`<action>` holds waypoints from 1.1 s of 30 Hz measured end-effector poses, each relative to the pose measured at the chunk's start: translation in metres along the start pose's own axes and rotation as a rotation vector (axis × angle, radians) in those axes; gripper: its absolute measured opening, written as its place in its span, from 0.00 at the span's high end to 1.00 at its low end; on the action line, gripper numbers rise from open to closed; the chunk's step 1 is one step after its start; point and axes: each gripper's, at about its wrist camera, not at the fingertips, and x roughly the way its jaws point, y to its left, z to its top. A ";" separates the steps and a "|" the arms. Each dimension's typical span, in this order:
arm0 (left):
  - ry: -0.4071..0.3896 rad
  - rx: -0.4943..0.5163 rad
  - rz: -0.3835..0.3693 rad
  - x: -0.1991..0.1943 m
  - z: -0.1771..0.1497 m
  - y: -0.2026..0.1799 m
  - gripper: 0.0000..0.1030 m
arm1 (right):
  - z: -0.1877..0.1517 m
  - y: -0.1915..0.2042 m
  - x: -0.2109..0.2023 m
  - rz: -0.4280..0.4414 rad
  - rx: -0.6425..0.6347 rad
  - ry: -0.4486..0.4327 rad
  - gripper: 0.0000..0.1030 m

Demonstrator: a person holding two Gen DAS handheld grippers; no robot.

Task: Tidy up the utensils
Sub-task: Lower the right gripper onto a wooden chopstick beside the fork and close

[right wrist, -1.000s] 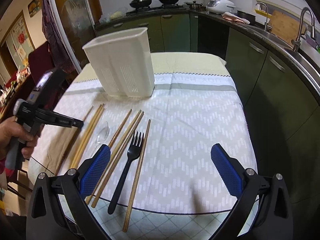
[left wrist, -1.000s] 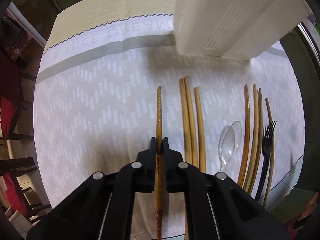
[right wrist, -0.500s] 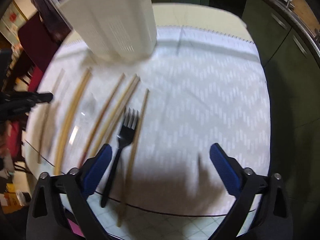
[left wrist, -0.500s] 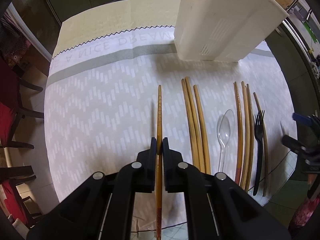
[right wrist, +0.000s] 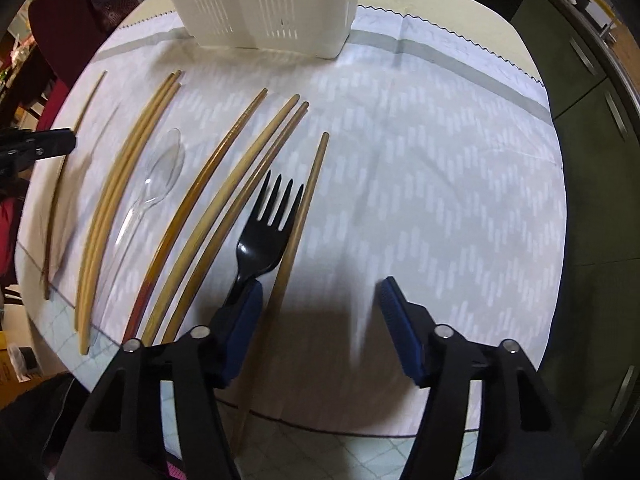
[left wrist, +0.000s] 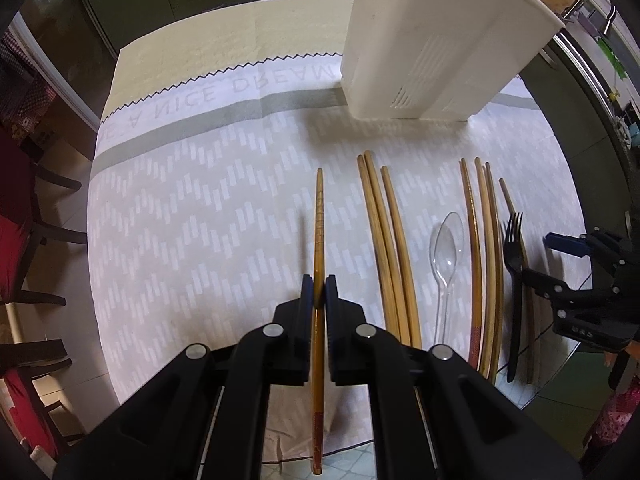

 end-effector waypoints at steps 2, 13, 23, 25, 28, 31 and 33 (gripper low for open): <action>-0.004 0.002 -0.002 -0.003 -0.012 0.006 0.94 | 0.004 0.000 0.002 0.001 0.007 -0.002 0.47; -0.024 0.016 -0.010 -0.009 -0.030 0.021 0.94 | 0.050 0.004 0.019 0.017 0.011 0.041 0.68; -0.040 0.031 -0.023 -0.024 -0.030 0.018 0.94 | 0.073 -0.007 0.025 0.020 0.021 0.089 0.93; -0.045 0.032 -0.027 -0.027 -0.032 0.019 0.94 | 0.075 -0.008 0.025 0.042 0.027 0.081 0.94; -0.054 0.035 -0.034 -0.033 -0.033 0.019 0.94 | 0.070 -0.011 0.011 0.078 0.033 0.026 0.94; -0.063 0.041 -0.041 -0.040 -0.035 0.019 0.94 | 0.066 -0.012 -0.006 0.096 0.030 -0.035 0.94; -0.072 0.045 -0.048 -0.045 -0.037 0.018 0.94 | 0.061 -0.011 -0.023 0.106 0.028 -0.091 0.94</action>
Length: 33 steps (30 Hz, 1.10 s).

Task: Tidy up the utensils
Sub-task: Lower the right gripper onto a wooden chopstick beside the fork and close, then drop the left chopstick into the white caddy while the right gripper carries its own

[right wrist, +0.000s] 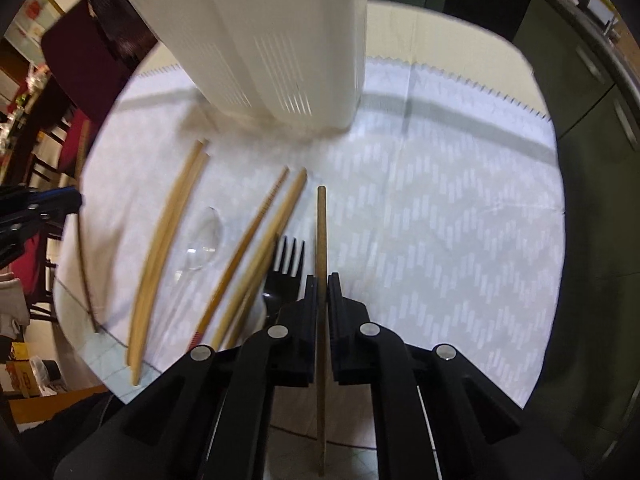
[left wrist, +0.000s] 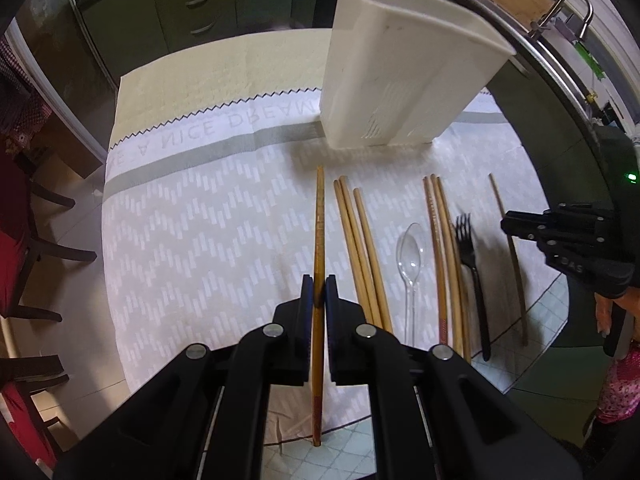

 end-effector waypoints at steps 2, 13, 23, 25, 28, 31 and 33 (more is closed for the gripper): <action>-0.013 0.008 -0.002 -0.007 -0.002 -0.002 0.94 | -0.004 -0.002 -0.019 0.015 -0.002 -0.053 0.94; -0.078 0.034 -0.014 -0.045 -0.012 -0.009 0.94 | -0.070 -0.008 -0.127 0.051 0.004 -0.311 0.94; -0.122 0.067 -0.010 -0.068 -0.015 -0.022 0.94 | -0.085 -0.001 -0.154 0.052 -0.025 -0.369 0.94; -0.126 0.068 -0.013 -0.071 -0.016 -0.023 0.94 | -0.086 -0.001 -0.155 0.047 -0.027 -0.373 0.94; -0.138 0.070 -0.018 -0.077 -0.015 -0.025 0.94 | -0.087 0.000 -0.159 0.047 -0.028 -0.380 0.94; -0.159 0.076 -0.025 -0.087 -0.011 -0.028 0.94 | -0.085 0.000 -0.167 0.047 -0.029 -0.394 0.94; -0.172 0.079 -0.032 -0.094 -0.007 -0.031 0.94 | -0.084 0.000 -0.172 0.049 -0.032 -0.403 0.94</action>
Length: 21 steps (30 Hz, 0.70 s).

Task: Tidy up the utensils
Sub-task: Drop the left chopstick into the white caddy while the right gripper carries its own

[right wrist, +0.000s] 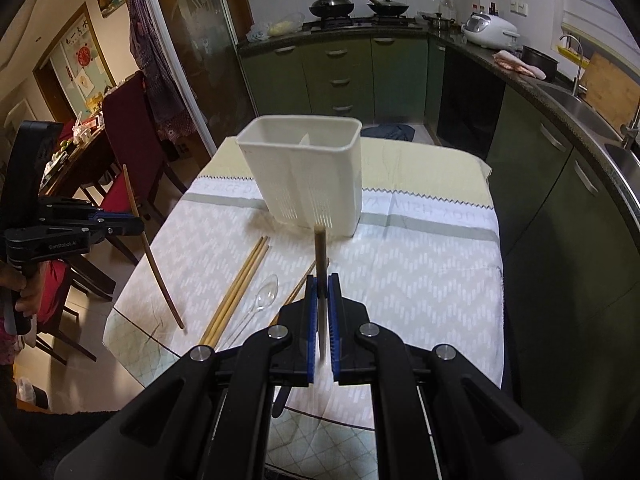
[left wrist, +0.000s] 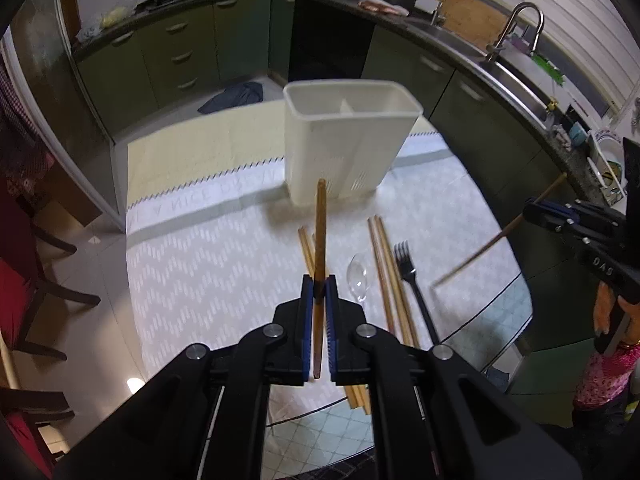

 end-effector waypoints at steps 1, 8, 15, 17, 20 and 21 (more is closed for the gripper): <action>-0.007 0.000 -0.008 -0.005 0.004 -0.002 0.94 | 0.002 0.000 -0.003 0.000 -0.002 -0.005 0.94; -0.119 0.031 -0.019 -0.051 0.047 -0.020 0.94 | 0.022 0.003 -0.025 -0.005 -0.022 -0.038 0.94; -0.277 0.044 -0.003 -0.100 0.113 -0.036 0.94 | 0.054 0.012 -0.051 -0.011 -0.056 -0.070 0.94; -0.332 0.046 0.011 -0.110 0.136 -0.040 0.94 | 0.064 0.014 -0.057 -0.013 -0.065 -0.079 0.94; -0.395 0.047 0.043 -0.113 0.161 -0.043 0.94 | 0.076 0.016 -0.064 -0.008 -0.073 -0.091 0.94; -0.406 0.044 0.054 -0.110 0.168 -0.043 0.94 | 0.079 0.016 -0.066 -0.008 -0.074 -0.097 0.94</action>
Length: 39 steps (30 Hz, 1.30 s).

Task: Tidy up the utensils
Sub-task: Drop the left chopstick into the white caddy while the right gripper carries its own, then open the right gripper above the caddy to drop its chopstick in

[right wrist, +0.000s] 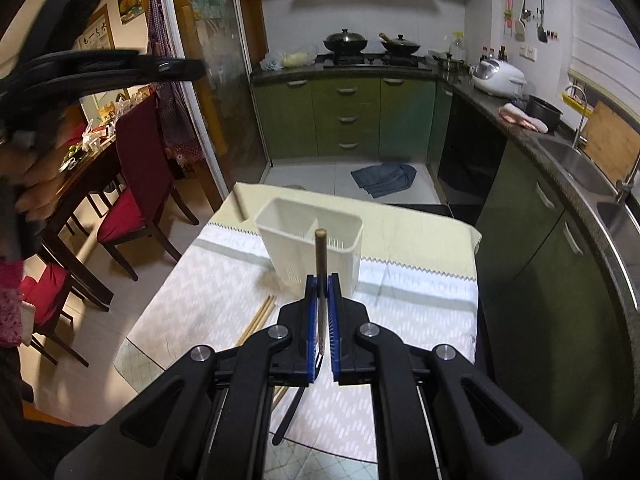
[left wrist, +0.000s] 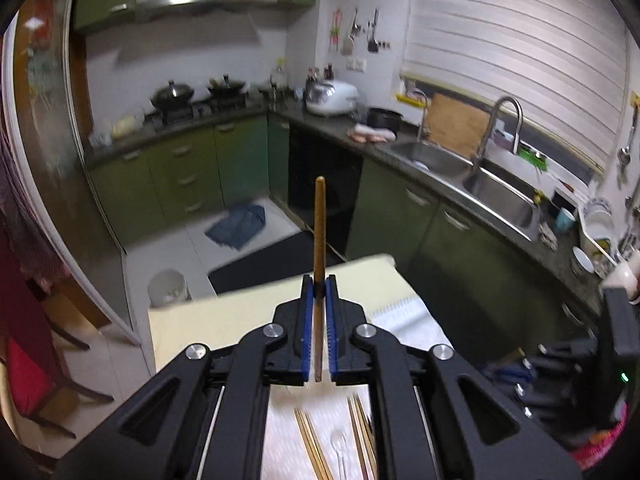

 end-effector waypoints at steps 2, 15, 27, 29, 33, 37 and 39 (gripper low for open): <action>-0.006 -0.007 -0.003 0.014 0.007 0.000 0.94 | 0.009 -0.001 -0.006 0.003 0.002 -0.015 0.94; 0.109 -0.044 0.021 0.114 -0.032 0.017 0.94 | 0.076 -0.004 -0.042 0.012 0.026 -0.137 0.94; 0.147 -0.023 0.018 0.113 -0.078 0.023 0.53 | 0.133 -0.019 -0.020 0.015 0.099 -0.212 0.94; 0.137 -0.030 0.028 0.100 -0.081 0.026 0.44 | 0.142 -0.024 -0.006 0.021 0.116 -0.218 0.94; 0.147 -0.024 0.059 0.082 -0.098 0.029 0.30 | 0.145 -0.031 0.033 0.013 0.145 -0.192 0.94; 0.206 -0.025 0.076 0.078 -0.132 0.035 0.25 | 0.135 -0.039 0.088 -0.015 0.154 -0.129 0.94; 0.250 -0.034 0.078 0.081 -0.152 0.039 0.24 | 0.126 -0.040 0.115 -0.019 0.157 -0.085 0.94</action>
